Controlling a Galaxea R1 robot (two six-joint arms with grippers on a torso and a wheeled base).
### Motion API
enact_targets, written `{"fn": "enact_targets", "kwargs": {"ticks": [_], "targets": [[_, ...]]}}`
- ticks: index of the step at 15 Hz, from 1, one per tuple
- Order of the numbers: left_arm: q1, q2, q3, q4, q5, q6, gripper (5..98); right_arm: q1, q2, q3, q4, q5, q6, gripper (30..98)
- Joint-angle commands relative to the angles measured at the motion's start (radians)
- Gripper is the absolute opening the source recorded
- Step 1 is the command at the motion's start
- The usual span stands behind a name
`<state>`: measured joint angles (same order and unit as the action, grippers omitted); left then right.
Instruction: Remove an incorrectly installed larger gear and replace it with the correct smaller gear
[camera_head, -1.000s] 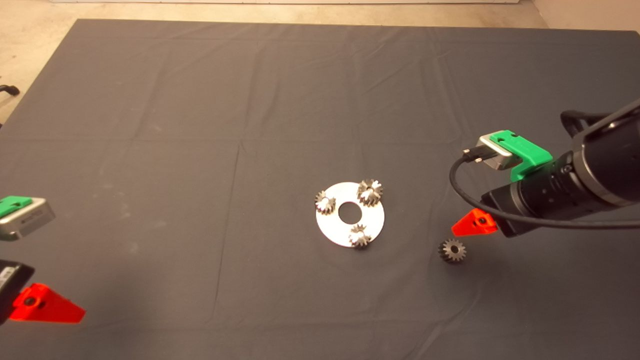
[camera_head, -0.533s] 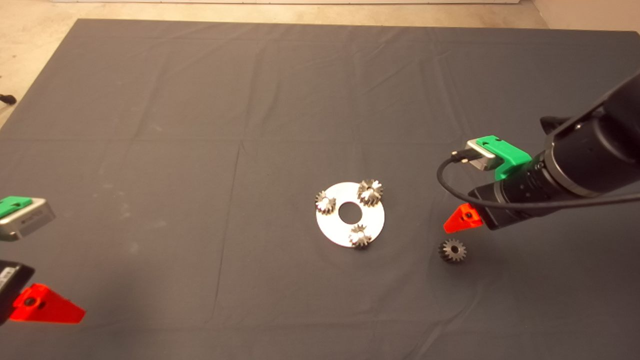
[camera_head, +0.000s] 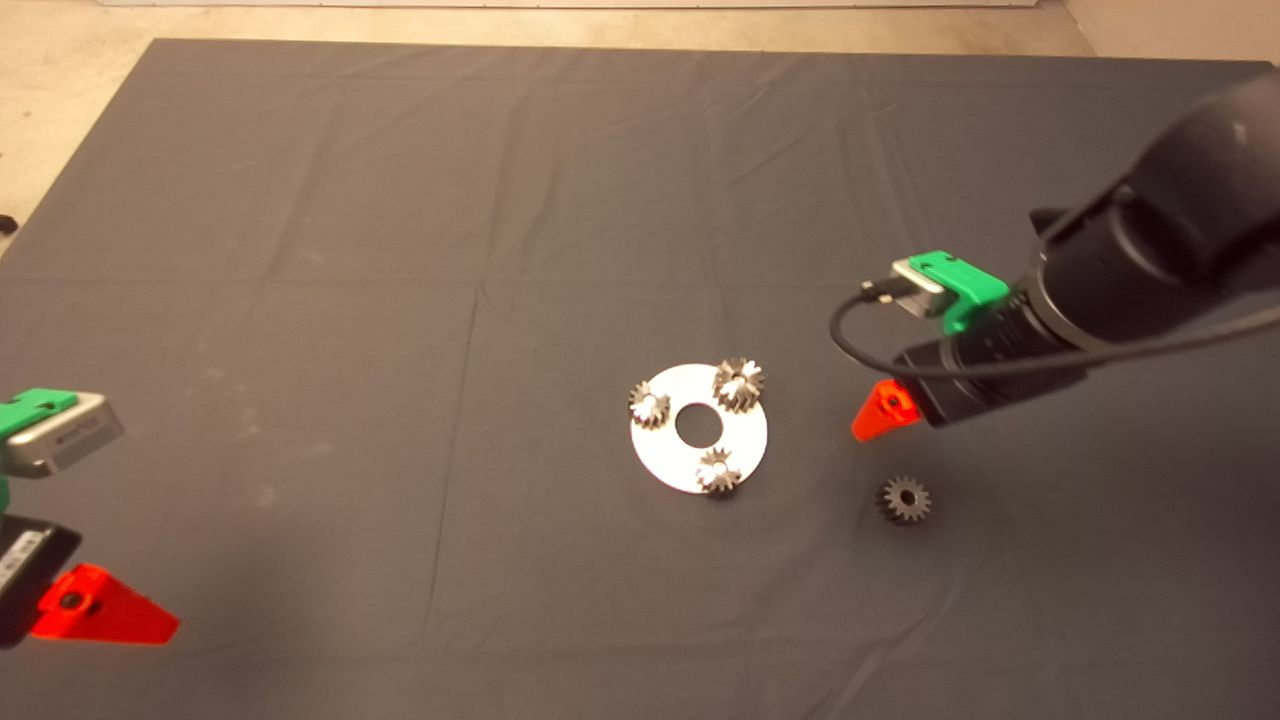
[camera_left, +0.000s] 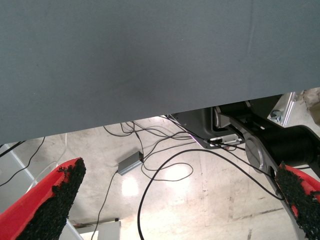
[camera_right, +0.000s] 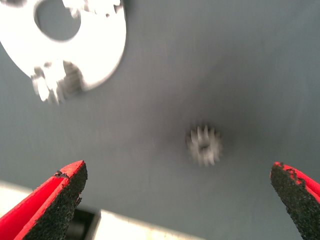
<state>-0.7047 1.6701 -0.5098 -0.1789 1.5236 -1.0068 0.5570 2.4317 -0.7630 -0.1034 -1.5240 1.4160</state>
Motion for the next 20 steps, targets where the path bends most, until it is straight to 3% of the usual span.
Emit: {"fn": "enact_targets", "kwargs": {"ticks": [1,8,12,16,20], "targets": [[-0.01,0.009,0.001,-0.014,0.134,-0.003,98.2,0.012,0.132,-0.146,0.018,0.007,-0.058,97.1],[-0.01,0.014,-0.005,-0.011,0.134,-0.001,98.2,0.006,0.175,-0.206,0.013,0.007,-0.092,97.0],[-0.01,0.012,-0.005,-0.011,0.134,-0.001,98.2,-0.09,0.245,-0.262,-0.035,0.007,-0.115,97.1],[-0.01,0.012,-0.002,-0.011,0.134,-0.001,98.2,-0.134,0.254,-0.284,-0.073,0.007,-0.117,97.1],[-0.01,0.014,-0.005,-0.011,0.134,-0.001,98.2,-0.137,0.249,-0.304,-0.084,0.005,-0.148,97.1]]}}
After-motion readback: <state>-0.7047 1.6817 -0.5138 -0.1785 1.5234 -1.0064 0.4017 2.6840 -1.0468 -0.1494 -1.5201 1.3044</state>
